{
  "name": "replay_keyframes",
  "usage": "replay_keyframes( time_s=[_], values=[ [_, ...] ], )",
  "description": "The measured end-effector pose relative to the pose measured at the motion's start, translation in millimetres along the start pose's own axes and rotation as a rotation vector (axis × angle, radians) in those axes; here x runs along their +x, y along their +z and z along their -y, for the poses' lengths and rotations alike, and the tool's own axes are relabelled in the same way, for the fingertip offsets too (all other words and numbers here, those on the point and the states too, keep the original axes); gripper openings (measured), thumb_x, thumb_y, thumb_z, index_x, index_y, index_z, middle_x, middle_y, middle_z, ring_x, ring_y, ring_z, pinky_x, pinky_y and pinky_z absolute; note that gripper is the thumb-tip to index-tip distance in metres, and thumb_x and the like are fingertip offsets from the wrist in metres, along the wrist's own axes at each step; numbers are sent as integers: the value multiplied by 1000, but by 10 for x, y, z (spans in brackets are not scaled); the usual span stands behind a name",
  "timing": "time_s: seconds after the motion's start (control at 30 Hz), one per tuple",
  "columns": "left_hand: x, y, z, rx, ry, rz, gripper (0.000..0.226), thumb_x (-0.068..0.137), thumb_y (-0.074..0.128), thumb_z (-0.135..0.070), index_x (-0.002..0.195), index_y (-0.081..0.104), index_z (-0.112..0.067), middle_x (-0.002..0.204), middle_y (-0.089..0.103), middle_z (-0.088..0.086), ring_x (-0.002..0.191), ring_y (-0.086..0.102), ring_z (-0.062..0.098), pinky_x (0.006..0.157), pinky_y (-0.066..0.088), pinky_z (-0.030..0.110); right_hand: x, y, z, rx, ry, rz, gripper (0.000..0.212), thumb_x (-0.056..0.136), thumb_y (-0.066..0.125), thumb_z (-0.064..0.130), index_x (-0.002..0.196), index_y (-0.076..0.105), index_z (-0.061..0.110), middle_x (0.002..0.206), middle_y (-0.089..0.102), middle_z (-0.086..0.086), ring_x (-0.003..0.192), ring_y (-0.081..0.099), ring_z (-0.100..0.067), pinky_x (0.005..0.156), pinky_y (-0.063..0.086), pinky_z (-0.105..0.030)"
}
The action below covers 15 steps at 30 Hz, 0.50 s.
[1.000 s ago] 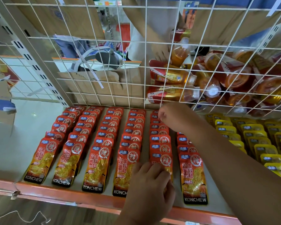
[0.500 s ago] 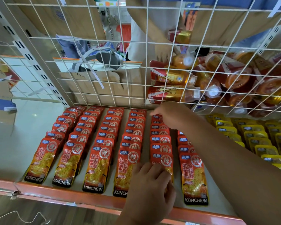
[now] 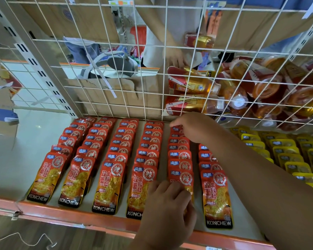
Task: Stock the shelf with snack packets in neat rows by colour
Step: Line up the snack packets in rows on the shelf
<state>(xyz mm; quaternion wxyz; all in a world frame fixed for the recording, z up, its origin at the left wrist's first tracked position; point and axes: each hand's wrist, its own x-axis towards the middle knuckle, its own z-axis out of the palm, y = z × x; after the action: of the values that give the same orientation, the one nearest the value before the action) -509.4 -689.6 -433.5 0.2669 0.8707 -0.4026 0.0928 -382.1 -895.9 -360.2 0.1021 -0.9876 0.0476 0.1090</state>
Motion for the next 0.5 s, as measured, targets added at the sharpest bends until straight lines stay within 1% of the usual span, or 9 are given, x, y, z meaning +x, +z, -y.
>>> replay_keyframes(
  time_s=[0.27,0.33,0.4,0.5],
  values=[
    [-2,-7,-4,-1,-2,0,10,81,68,-36,81,65,-26,85,61,-13,80,54,9,77,44,35,1,30,-26,18,-15,-13,54,98,52,10,140,52,45,150,50,0,132,50,-25,98,51,-39],
    [-1,-5,-3,-1,0,-6,10,81,68,-36,80,65,-26,85,61,-12,80,55,10,78,44,35,-2,36,-42,46,-25,-28,53,99,50,11,139,53,46,148,52,0,129,53,-24,97,52,-40],
    [0,-2,1,-4,6,-14,10,80,68,-35,79,66,-25,85,61,-11,78,54,11,78,43,35,-20,28,-77,84,-29,-74,49,99,51,13,137,56,43,140,59,0,121,58,-23,94,54,-42],
    [1,-1,10,1,3,-12,10,81,67,-35,80,66,-25,85,61,-11,79,55,12,79,43,36,-65,-18,-114,52,-19,-133,37,98,54,14,129,65,31,126,66,-2,110,62,-21,91,54,-37]
  ],
)
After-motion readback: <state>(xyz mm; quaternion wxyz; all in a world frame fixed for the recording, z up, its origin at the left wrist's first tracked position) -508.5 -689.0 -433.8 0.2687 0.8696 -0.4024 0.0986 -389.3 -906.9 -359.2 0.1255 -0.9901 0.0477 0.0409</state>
